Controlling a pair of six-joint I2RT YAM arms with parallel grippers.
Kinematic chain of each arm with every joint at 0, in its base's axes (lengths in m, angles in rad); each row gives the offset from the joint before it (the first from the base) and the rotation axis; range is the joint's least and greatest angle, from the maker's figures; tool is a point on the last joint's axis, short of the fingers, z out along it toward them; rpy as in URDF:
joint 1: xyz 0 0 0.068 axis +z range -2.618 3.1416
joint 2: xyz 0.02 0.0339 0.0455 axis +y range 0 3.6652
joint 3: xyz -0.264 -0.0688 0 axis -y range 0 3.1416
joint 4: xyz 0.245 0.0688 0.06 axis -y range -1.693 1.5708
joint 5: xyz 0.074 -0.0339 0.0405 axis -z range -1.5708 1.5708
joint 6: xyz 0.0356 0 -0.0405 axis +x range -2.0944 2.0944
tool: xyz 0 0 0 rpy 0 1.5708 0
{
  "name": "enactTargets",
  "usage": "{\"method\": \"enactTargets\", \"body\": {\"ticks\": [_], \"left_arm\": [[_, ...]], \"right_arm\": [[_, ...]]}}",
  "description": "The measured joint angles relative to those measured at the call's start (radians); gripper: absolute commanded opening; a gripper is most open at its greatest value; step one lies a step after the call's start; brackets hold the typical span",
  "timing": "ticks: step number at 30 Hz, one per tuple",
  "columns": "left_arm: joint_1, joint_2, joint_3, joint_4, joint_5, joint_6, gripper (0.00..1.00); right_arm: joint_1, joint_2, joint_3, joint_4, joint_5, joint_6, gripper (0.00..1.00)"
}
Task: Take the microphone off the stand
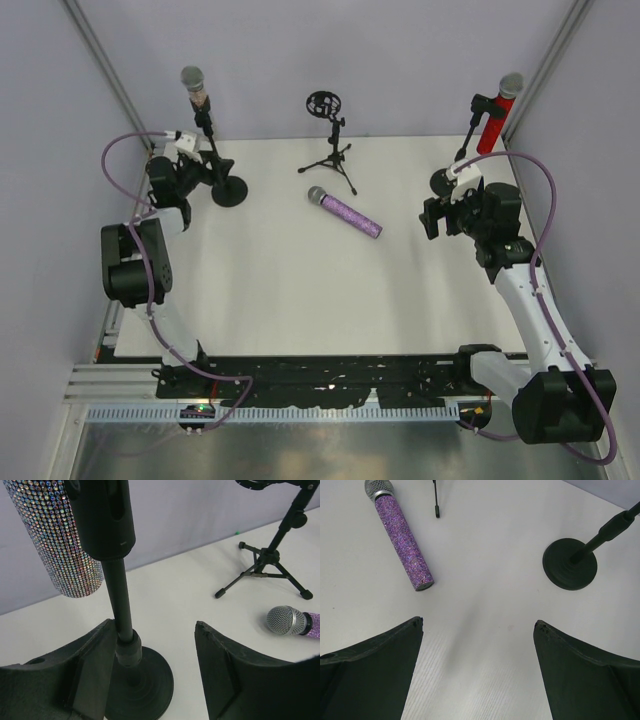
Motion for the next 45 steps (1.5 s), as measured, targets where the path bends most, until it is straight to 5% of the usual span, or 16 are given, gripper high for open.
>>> {"method": "enactTargets", "body": {"ticks": [9, 29, 37, 45], "left_arm": [[0.0, 0.026, 0.031, -0.004, 0.083, 0.015, 0.51], [-0.017, -0.024, -0.091, 0.048, 0.203, 0.042, 0.53], [-0.031, -0.034, -0.105, 0.046, 0.246, 0.05, 0.58], [-0.029, -0.134, -0.162, 0.039, 0.04, 0.082, 0.8]], "right_arm": [[0.0, 0.015, 0.0, 0.0, 0.008, -0.005, 0.95], [0.0, 0.017, 0.0, 0.0, 0.014, -0.007, 0.95], [0.0, 0.017, 0.0, 0.0, 0.013, -0.007, 0.95], [0.0, 0.017, 0.0, 0.0, 0.006, -0.007, 0.95]]}}
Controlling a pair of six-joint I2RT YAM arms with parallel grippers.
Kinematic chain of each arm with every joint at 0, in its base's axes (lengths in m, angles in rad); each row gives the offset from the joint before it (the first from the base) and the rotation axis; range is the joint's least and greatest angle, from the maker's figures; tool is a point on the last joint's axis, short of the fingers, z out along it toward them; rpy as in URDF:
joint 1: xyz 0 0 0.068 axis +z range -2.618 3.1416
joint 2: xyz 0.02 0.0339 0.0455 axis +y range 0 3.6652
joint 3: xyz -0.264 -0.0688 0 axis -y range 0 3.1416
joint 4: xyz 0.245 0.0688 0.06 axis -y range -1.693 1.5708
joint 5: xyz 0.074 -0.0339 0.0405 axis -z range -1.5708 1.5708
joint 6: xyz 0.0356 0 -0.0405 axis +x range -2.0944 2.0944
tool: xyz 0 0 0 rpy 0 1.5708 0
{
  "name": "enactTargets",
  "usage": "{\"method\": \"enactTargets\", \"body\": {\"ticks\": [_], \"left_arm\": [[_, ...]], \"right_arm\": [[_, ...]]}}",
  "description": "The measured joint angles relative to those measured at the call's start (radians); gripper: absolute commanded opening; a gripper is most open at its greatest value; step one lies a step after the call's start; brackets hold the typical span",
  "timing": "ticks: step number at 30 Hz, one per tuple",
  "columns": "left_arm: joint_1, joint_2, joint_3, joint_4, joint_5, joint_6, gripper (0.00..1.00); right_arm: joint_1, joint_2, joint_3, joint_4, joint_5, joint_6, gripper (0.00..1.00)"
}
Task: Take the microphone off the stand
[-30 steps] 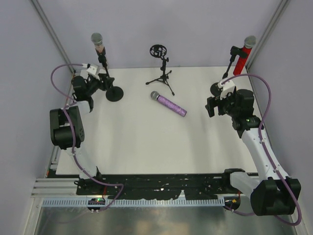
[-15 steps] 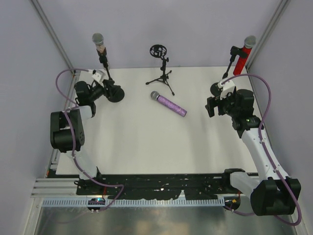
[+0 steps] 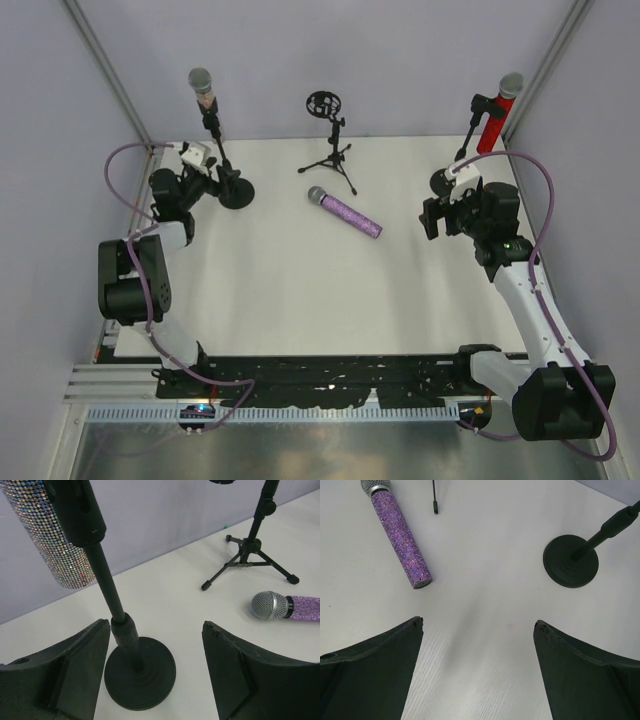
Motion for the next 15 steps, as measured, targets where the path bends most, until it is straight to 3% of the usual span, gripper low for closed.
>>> {"method": "enactTargets", "body": {"ticks": [7, 15], "left_arm": [[0.001, 0.064, 0.069, 0.005, -0.047, 0.014, 0.8], [0.002, 0.192, 0.228, 0.005, 0.096, -0.052, 0.71]], "right_arm": [[0.0, 0.0, 0.0, 0.0, 0.0, 0.0, 0.95], [0.0, 0.0, 0.0, 0.0, 0.001, -0.002, 0.95]]}}
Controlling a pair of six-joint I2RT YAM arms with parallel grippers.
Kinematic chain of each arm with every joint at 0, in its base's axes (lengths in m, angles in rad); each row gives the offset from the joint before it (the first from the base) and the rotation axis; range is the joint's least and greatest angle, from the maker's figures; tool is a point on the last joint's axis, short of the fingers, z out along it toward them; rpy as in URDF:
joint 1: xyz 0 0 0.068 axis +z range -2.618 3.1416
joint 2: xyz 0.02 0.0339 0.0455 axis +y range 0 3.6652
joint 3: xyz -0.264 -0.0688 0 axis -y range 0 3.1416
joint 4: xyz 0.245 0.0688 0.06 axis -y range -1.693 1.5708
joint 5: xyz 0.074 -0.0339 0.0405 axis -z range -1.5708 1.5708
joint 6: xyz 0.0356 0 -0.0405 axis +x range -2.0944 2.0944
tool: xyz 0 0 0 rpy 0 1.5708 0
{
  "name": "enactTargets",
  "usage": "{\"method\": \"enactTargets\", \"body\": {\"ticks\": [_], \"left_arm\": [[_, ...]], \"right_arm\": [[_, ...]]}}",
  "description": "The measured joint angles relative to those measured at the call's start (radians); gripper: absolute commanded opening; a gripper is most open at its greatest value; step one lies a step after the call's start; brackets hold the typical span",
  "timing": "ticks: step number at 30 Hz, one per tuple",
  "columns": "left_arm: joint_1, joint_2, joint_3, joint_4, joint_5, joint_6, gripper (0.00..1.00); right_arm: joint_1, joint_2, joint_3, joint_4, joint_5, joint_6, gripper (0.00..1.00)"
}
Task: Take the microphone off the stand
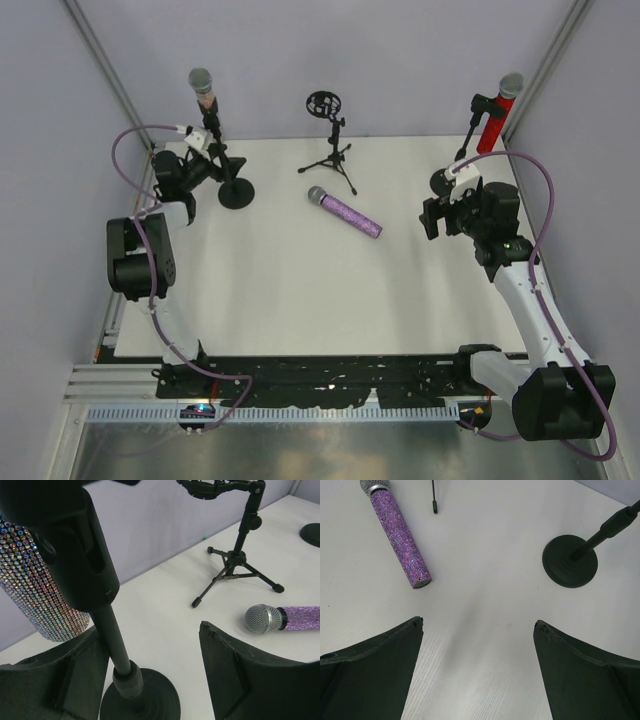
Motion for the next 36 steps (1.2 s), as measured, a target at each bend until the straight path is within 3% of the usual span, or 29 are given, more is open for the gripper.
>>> {"method": "enactTargets", "body": {"ticks": [10, 19, 25, 36], "left_arm": [[0.0, 0.012, 0.02, 0.002, 0.144, -0.032, 0.67], [-0.005, -0.097, -0.127, -0.014, 0.129, -0.014, 0.68], [-0.014, -0.1, -0.085, -0.113, 0.03, -0.018, 0.57], [-0.027, -0.1, -0.07, -0.146, -0.093, -0.037, 0.38]], "right_arm": [[0.0, 0.0, 0.0, 0.0, 0.004, -0.01, 0.95], [0.0, 0.0, 0.0, 0.0, -0.002, -0.01, 0.95], [0.0, 0.0, 0.0, -0.001, -0.01, -0.009, 0.95], [0.0, 0.0, 0.0, -0.003, -0.011, -0.008, 0.95]]}}
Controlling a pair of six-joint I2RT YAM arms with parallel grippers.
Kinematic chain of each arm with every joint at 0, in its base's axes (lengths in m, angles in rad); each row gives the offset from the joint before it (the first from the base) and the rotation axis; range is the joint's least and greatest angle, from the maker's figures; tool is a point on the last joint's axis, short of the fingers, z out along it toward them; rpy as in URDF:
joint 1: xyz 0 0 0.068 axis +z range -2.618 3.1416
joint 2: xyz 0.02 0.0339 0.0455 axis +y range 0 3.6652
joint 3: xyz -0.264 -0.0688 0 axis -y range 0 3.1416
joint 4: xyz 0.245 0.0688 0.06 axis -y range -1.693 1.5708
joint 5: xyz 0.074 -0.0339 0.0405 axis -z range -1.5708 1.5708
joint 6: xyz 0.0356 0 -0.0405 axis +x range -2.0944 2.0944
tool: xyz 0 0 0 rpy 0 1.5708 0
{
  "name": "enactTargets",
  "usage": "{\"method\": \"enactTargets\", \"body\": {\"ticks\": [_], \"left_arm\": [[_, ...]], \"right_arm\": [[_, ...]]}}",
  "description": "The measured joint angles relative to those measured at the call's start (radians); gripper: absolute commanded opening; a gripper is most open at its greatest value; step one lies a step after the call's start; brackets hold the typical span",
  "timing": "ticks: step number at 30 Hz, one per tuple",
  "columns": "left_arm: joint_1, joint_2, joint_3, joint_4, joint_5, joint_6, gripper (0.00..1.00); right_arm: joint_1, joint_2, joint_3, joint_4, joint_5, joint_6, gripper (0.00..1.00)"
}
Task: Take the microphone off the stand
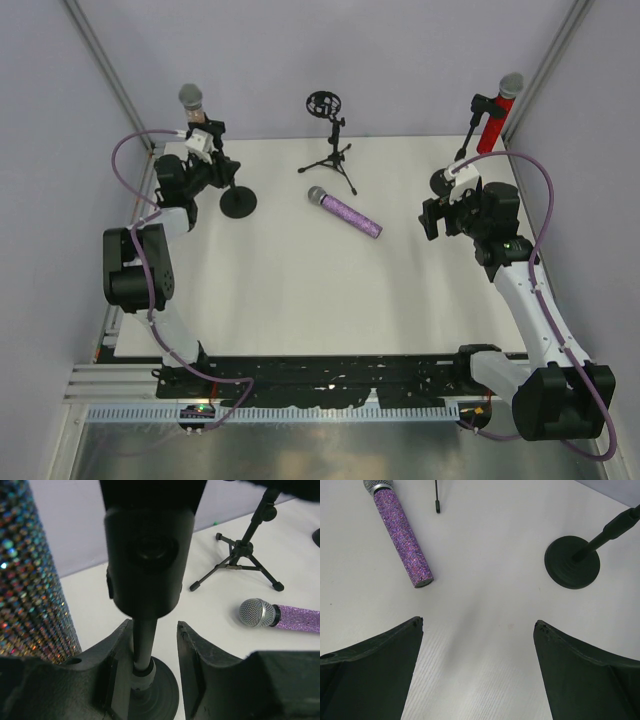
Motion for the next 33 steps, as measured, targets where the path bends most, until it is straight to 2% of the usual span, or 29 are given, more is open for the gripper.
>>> {"method": "enactTargets", "body": {"ticks": [8, 12, 23, 28, 33], "left_arm": [[-0.02, -0.018, -0.033, 0.002, -0.095, 0.016, 0.26], [-0.031, -0.037, -0.049, 0.0, -0.106, 0.031, 0.16], [-0.058, -0.102, -0.108, -0.025, -0.111, 0.038, 0.06], [-0.138, -0.208, -0.195, -0.067, -0.119, 0.035, 0.05], [-0.283, -0.341, -0.326, -0.079, -0.182, 0.038, 0.06]], "right_arm": [[0.0, 0.0, 0.0, -0.001, 0.0, 0.0, 0.95], [0.0, 0.0, 0.0, -0.001, 0.0, 0.0, 0.95], [0.0, 0.0, 0.0, -0.004, 0.0, 0.0, 0.95], [0.0, 0.0, 0.0, -0.005, -0.005, 0.0, 0.96], [0.0, 0.0, 0.0, -0.005, -0.015, -0.001, 0.96]]}}
